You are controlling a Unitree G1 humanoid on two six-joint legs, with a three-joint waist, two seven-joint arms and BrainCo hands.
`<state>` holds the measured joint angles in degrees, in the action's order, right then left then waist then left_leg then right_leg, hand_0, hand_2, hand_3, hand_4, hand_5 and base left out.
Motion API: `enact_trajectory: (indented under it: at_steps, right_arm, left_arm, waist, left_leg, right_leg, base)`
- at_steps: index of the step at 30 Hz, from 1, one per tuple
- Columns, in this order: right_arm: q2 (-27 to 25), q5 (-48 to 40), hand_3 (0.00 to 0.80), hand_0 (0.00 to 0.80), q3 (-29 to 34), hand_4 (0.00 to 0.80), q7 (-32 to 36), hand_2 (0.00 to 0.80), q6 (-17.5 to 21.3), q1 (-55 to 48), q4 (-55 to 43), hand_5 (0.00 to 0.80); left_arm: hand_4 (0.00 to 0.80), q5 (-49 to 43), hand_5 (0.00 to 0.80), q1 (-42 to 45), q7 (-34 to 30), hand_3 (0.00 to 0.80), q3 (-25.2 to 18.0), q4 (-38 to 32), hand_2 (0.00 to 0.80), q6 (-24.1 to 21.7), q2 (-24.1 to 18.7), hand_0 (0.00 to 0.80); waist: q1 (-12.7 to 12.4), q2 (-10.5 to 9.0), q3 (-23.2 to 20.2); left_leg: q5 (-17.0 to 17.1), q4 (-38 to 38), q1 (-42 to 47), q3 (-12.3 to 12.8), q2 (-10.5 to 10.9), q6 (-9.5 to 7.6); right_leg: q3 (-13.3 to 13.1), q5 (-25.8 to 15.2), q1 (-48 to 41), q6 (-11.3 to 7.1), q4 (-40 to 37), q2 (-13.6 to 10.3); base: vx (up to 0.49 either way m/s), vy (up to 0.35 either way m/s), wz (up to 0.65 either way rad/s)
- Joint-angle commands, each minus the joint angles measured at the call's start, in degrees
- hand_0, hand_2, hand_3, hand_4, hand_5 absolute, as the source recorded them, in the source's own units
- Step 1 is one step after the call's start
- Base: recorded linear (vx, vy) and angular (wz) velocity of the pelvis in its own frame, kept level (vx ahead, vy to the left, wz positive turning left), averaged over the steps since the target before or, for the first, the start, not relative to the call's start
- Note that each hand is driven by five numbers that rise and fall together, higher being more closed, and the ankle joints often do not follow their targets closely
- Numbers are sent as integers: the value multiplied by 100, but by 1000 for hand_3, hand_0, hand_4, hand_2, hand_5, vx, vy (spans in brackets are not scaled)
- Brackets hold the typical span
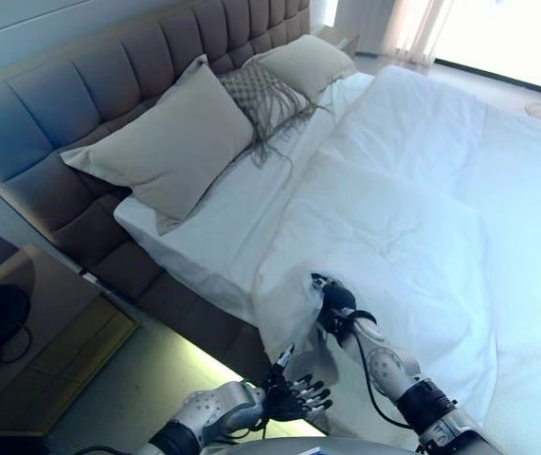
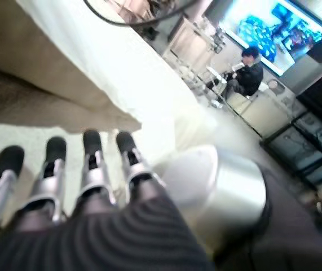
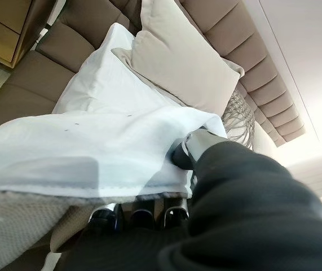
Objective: Make the bed neatly
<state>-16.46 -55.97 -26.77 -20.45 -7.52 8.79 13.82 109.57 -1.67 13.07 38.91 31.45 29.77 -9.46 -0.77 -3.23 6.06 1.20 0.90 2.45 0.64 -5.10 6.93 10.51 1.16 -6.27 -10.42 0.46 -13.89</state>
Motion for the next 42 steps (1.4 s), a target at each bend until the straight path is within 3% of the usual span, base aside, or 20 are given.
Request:
enact_trajectory:
  at_steps: [1, 6, 10, 17, 30, 42]
  right_arm:
    - [63, -183, 800, 800, -23, 800, 52, 800, 435, 303, -909, 800]
    - [82, -198, 800, 800, -104, 800, 15, 800, 411, 321, -993, 800]
    - [88, -201, 800, 800, -157, 800, -23, 800, 401, 346, -1048, 800]
    - [68, -216, 800, 800, -221, 800, -44, 800, 431, 264, -1067, 800]
    - [166, -135, 800, 800, -290, 800, 271, 800, 220, 100, -928, 800]
    - [98, -160, 800, 800, -434, 800, 480, 800, -45, 6, -1271, 800]
  left_arm:
    - [0, 343, 0, -149, -200, 0, 331, 275, 0, -142, 459, 0]
    - [0, 343, 0, -327, 73, 0, 344, 408, 0, -495, 559, 0]
    - [0, 343, 0, -536, -31, 0, 114, 582, 0, -797, 714, 0]
    - [0, 343, 0, -916, 91, 0, -87, 199, 0, -1346, 671, 0]
    - [0, 137, 0, -1128, 635, 0, -543, 147, 0, -1517, 522, 0]
    - [0, 266, 0, -1476, 360, 0, -833, 260, 0, -2091, 684, 0]
  waist:
    - [-26, 29, -254]
    - [39, -11, -218]
    - [102, -19, -248]
    - [120, 3, -266]
    - [170, 80, -485]
    - [367, 169, -524]
  left_leg:
    - [-531, -807, 124, 246, -701, 85]
    - [-515, -804, 141, 286, -727, 93]
    - [-464, -710, 190, 310, -732, 93]
    - [-391, -626, 212, 282, -742, 103]
    - [-296, -366, 520, 392, -722, 57]
    - [-85, -109, 559, 539, -801, 117]
  right_leg:
    - [-263, -1080, 963, -458, 76, -404]
    - [-295, -1081, 970, -458, 97, -403]
    - [-354, -1089, 983, -458, 94, -388]
    - [-352, -1117, 1021, -458, 114, -383]
    - [-370, -1081, 828, -458, 62, -354]
    - [-516, -1034, 861, -399, 47, -197]
  base:
    - [-6, -15, -8]
    - [-2, -3, -3]
    - [7, 2, -1]
    - [0, 0, 0]
    - [66, 23, -5]
    - [36, 2, -6]
